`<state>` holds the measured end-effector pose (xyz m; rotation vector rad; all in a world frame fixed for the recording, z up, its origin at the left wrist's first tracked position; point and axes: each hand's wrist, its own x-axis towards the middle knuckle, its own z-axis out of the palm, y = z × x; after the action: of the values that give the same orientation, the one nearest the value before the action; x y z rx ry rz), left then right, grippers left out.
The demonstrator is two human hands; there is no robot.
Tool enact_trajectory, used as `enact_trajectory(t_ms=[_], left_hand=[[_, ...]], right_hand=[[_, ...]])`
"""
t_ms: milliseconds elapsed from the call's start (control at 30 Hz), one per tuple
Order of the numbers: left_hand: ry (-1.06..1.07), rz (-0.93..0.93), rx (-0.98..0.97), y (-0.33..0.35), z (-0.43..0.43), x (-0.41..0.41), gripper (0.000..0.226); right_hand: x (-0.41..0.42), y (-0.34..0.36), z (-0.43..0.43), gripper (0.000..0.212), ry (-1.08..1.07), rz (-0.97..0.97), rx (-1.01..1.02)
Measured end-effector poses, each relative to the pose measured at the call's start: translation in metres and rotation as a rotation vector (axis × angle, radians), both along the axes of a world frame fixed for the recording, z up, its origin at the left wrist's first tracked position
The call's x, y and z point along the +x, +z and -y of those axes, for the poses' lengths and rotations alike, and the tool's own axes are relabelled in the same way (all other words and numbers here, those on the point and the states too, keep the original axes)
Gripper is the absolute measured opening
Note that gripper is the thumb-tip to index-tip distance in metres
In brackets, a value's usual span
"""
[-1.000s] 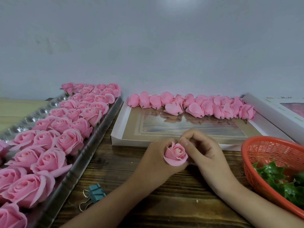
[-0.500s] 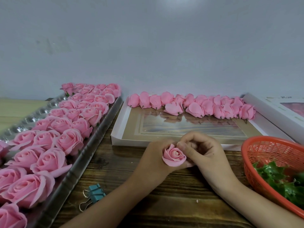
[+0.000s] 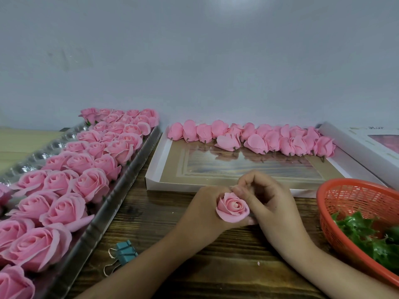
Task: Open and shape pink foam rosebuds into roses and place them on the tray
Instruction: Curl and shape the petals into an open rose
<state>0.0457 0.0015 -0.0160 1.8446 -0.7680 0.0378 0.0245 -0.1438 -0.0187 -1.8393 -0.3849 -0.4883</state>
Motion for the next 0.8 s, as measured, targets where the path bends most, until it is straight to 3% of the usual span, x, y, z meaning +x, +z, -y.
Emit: enact_trajectory(t_ms=[333,467,800], left_hand=[[-0.015,0.003,-0.003,0.0023,0.0004,-0.0016,0.032],[-0.013,-0.023,0.014,0.002,0.0018,-0.0021,0.024],[-0.092,-0.015,-0.02,0.0064,-0.0004,-0.0055,0.03]], right_hand=[[-0.0006,0.0024,0.0005,0.018,0.133,-0.03,0.059],[-0.0007,0.0021,0.0006,0.02,0.105,-0.039,0.083],[-0.0015,0.0029,0.001,0.018,-0.039,0.07,-0.12]])
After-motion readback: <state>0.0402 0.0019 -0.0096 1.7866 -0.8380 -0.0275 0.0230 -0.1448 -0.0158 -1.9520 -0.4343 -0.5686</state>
